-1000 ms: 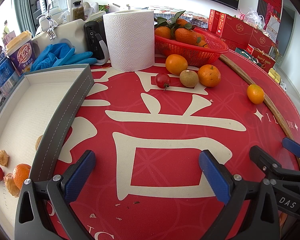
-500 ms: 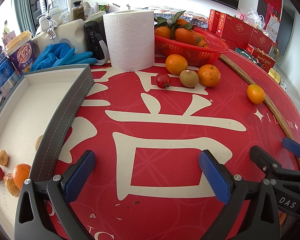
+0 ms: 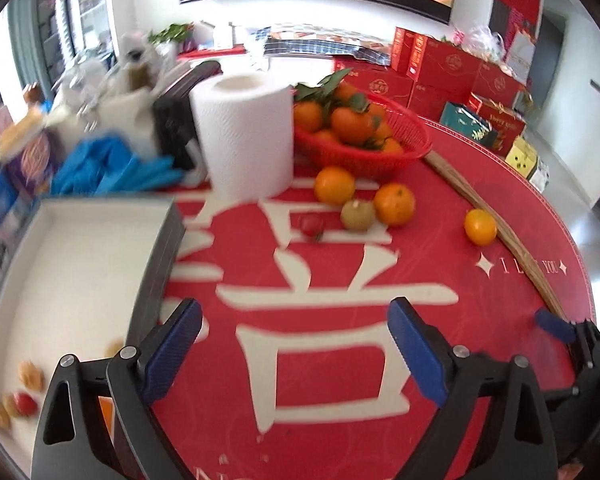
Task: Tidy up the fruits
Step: 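Grasp a red cherry tomato with the left tool while the right tool grasps an orange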
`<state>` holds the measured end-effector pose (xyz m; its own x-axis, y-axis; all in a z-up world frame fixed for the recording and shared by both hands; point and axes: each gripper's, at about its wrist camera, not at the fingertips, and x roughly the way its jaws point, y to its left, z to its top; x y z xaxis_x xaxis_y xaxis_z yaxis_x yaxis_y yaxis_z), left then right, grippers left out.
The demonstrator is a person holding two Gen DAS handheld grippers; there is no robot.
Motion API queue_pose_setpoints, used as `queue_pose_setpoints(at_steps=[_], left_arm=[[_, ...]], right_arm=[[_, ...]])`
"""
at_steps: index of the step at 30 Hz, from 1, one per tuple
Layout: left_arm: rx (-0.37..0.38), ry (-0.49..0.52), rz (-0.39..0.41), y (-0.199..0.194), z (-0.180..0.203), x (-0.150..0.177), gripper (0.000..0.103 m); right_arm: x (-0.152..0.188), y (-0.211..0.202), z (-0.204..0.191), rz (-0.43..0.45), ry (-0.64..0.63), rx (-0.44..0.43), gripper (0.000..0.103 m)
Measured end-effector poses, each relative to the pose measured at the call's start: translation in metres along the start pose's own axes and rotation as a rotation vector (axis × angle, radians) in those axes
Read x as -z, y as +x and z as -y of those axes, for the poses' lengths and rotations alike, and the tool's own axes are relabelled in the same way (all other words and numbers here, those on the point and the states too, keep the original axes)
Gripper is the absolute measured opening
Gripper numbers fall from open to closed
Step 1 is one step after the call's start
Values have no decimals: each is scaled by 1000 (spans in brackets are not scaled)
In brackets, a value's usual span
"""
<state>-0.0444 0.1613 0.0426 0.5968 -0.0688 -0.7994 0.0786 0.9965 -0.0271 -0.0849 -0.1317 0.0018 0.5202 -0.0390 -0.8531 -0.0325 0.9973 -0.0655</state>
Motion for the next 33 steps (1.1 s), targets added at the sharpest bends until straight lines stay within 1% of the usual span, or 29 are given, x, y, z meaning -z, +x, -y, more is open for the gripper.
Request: queue_pose_setpoints(at_steps=[1,2,4,6,8,10,14,15,16,17,18,19,20,22,28,30,33], left_arm=[[-8,18,-9,7,4,-7,89],[-14,28,-15,13,6,-10,87],[-36,56,-39,33,11,-19,72],[-56,65,-66,52,14,-25,64],[-52,55,-77,63,15,-29,63],[-32,43,-64,68,15,-33,63],[-39,56,-47,77,19,-42,63],[-34,51,-46,77,20,-42,61],[-18,40,-48,77,20,-44,54],[-5,30,-49,77,19,-45,51],[-10,36,-45,76,19,-45,40],[-3,45,-40,75,19,-44,24],[-2,55,-37,74,19,-43,22],[-3,62,-31,71,17,-42,22],[-9,78,-5,48,10,-7,22],[-11,71,-1,40,9,4,22],[-7,53,3,30,6,18,22]], right_arm=[[-1,0,0,0,0,0,103],[-1,0,0,0,0,0,103],[-1,0,0,0,0,0,103],[-1,0,0,0,0,0,103],[0,0,0,0,0,-1,103],[-1,0,0,0,0,-1,103],[-1,0,0,0,0,-1,103],[-1,0,0,0,0,0,103],[0,0,0,0,0,-1,103],[-1,0,0,0,0,-1,103],[-1,0,0,0,0,-1,103],[-1,0,0,-1,0,-1,103],[-1,0,1,-1,0,-1,103],[-1,0,1,-1,0,0,103],[-2,0,1,-3,-2,-2,103],[-7,3,0,-7,-9,-8,103],[-24,13,-1,-15,-18,-17,103]])
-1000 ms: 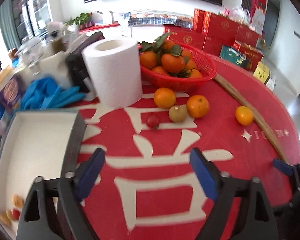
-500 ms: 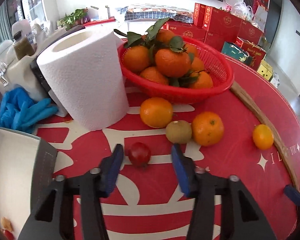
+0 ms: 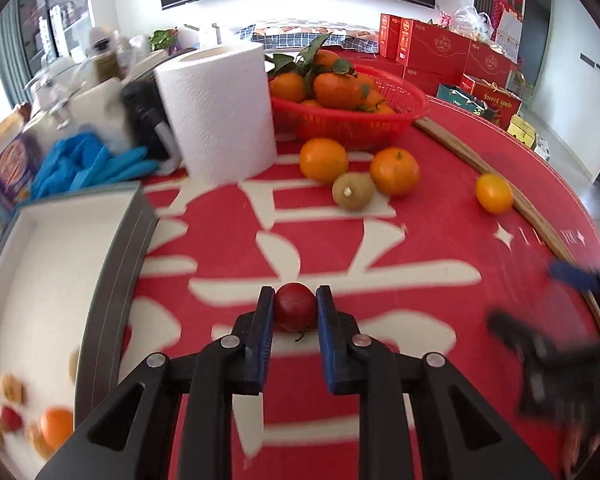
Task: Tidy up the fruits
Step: 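Grasp a red cherry tomato with the left tool while the right tool grasps an orange, then carry the tomato into the tray and open the left tool while the right tool releases the orange there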
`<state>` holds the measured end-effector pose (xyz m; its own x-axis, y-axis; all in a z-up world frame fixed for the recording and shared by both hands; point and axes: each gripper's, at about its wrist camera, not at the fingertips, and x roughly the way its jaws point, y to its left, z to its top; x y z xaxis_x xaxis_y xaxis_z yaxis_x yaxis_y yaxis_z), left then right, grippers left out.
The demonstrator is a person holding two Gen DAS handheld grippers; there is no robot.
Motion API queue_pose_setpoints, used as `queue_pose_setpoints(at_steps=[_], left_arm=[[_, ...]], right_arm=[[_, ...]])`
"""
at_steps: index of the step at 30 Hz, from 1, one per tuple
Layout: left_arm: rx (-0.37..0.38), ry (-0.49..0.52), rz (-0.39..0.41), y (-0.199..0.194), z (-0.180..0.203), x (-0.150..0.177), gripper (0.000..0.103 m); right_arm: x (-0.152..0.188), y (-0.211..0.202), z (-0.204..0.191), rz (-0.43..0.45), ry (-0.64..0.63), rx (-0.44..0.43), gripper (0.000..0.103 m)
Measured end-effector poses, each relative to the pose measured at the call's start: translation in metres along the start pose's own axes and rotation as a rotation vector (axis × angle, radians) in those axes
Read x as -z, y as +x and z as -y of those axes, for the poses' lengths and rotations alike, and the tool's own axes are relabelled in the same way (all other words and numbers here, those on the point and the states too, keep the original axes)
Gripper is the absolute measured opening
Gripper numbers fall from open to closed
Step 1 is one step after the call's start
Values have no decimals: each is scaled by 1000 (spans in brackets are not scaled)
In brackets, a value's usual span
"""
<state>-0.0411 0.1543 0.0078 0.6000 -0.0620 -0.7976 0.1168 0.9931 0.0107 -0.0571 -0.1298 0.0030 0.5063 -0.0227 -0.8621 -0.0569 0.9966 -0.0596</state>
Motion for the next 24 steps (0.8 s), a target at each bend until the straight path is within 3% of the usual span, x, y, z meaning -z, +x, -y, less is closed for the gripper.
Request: queue_pose_setpoints(at_steps=[9,12,13,14,15,19,24], left_arm=[[-3,-14,19,-6,1,10,23],[-7,-10,32,-8,-1,17,23],[-3,-15,32,-9,-3,18,23],[0,-17,31,-12,-3,20,23],[8,-21,24,-13,-3,21,23],[33,-28,36,-30,-4,25,23],[47,-42,73,-53,-12,22,23]], right_arm=[[-55,37,3,8,25,-4,102],[-60,38,-1,27,4,14,88],[-60,36,-2,39,0,16,74],[-60,33,-3,46,0,12,49],[-60,31,-3,48,2,6,33],[-53,22,13,25,89,-152,35],[-41,6,22,11,131,-234,35]])
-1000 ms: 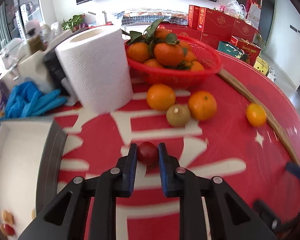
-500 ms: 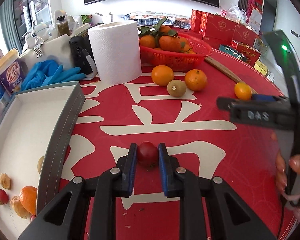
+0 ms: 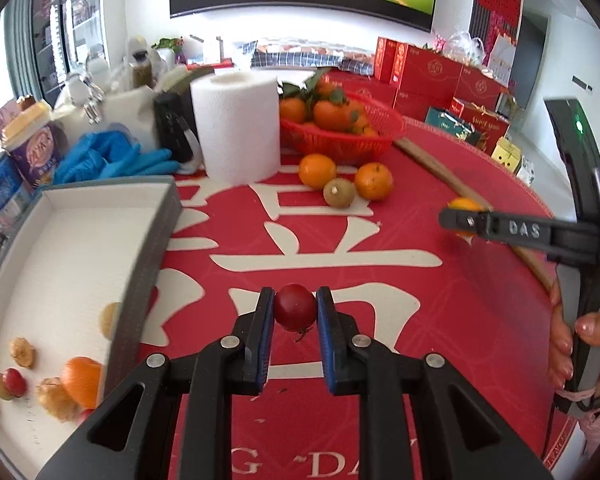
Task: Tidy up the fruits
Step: 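Carry the tomato into the tray and open the left tool while the right tool releases the orange there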
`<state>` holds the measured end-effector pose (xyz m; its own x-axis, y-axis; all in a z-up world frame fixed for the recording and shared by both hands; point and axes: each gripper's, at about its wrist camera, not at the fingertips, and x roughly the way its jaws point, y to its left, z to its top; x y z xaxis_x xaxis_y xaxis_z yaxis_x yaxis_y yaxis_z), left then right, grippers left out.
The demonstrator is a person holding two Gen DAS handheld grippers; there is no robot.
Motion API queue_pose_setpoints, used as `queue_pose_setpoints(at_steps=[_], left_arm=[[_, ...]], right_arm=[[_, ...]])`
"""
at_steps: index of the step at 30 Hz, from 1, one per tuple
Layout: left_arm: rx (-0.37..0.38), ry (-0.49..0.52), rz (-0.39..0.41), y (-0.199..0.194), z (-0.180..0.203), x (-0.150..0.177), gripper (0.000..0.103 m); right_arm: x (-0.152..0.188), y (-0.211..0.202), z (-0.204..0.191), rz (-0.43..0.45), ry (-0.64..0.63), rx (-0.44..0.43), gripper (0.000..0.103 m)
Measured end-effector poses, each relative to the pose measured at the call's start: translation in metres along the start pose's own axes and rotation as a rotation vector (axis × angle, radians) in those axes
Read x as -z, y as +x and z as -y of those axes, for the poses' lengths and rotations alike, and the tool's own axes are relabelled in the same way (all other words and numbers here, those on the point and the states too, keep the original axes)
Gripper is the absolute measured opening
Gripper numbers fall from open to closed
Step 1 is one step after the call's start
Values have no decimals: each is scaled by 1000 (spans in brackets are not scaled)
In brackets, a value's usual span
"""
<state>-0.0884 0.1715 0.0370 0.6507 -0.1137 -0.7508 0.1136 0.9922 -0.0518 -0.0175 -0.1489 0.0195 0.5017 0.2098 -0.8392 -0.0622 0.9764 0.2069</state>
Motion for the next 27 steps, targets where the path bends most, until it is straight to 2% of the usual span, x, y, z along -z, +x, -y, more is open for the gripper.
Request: queue_pose_setpoints(at_steps=[6,11,27], left_arm=[[-52,-28,33,-18,-20,-5,23],[-107,-60,42,-28,-42,-3,23],[-168,-162,82,-52,-111,18,23]], right_arm=[[4,-20,-15,5,-13,-39,35],[4,-22,-42,8,-59,-56,35],[15,-16,-143,-30,-208,-102,35]])
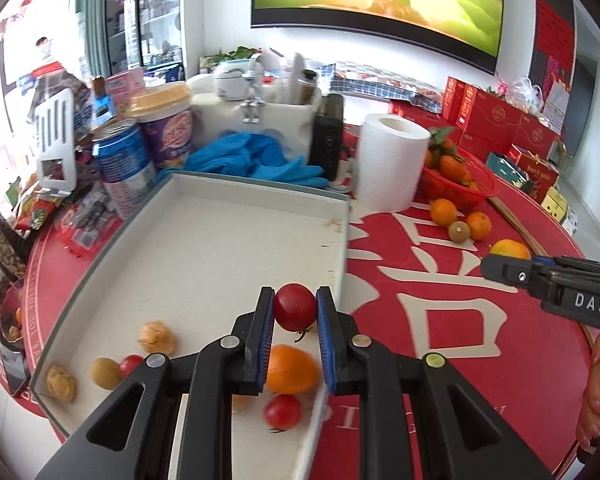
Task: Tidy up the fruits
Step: 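Carry the tomato into the tray and open the left tool while the right tool releases the orange there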
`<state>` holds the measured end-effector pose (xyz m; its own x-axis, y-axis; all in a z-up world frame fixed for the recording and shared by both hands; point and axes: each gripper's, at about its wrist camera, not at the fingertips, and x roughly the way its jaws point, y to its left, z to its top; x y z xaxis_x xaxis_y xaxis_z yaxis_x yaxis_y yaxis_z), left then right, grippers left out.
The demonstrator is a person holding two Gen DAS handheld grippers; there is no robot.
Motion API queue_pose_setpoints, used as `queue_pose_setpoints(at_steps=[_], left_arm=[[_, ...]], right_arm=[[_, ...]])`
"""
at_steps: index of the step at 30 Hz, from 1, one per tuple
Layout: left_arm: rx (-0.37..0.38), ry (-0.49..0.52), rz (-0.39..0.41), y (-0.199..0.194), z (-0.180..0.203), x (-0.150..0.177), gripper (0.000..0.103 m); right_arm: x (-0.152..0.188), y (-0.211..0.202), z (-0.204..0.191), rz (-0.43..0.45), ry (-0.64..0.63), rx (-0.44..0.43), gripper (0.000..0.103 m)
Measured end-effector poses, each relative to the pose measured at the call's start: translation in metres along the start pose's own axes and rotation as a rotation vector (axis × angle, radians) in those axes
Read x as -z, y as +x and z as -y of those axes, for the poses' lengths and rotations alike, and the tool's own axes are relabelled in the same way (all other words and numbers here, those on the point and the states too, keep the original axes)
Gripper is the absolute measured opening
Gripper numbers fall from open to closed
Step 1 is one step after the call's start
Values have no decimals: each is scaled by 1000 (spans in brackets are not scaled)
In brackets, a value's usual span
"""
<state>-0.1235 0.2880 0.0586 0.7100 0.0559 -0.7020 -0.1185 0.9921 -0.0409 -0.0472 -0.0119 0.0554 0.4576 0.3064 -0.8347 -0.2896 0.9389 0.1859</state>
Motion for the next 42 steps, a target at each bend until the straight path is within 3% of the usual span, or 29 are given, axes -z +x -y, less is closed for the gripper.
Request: queue_pose_setpoints(at_steps=[12,23,24,26,27,28,30,31,32,34,42], left_arm=[[-61,-66,-6,8,-58,11,23],[-92,-78,-27,18,-67,20,24],[-91,-77,-26,18,-66,20,27],[-93,-72,-22,19,-65,21,49],[-104,-71,-15,18,-64,21,70],[-111,-72,-5,15,-64,20,80],[-104,-77,26,9,-63,18,82],[-104,-76,25,8,-63,17,83],[-106,-76,21,8,-63,16,83],[-107,-80,14,8,-63,15,83],[-53,-72,-8,-6,-48,9,83]], right_arm=[[-16,53,-98,-74,-101,-110,35],[-22,95,-136,-147,-123,-167,35],[-22,97,-135,-153,-119,-172,35],[-23,99,-133,-167,-111,-182,35],[-23,100,-132,-168,-110,-187,35],[-25,99,-132,-166,-111,-190,35],[-29,96,-132,-161,-111,-201,35],[-32,92,-133,-151,-109,-208,44],[-34,88,-133,-136,-108,-211,72],[-39,77,-131,-90,-98,-220,103],[-41,42,-87,-19,-4,-195,103]])
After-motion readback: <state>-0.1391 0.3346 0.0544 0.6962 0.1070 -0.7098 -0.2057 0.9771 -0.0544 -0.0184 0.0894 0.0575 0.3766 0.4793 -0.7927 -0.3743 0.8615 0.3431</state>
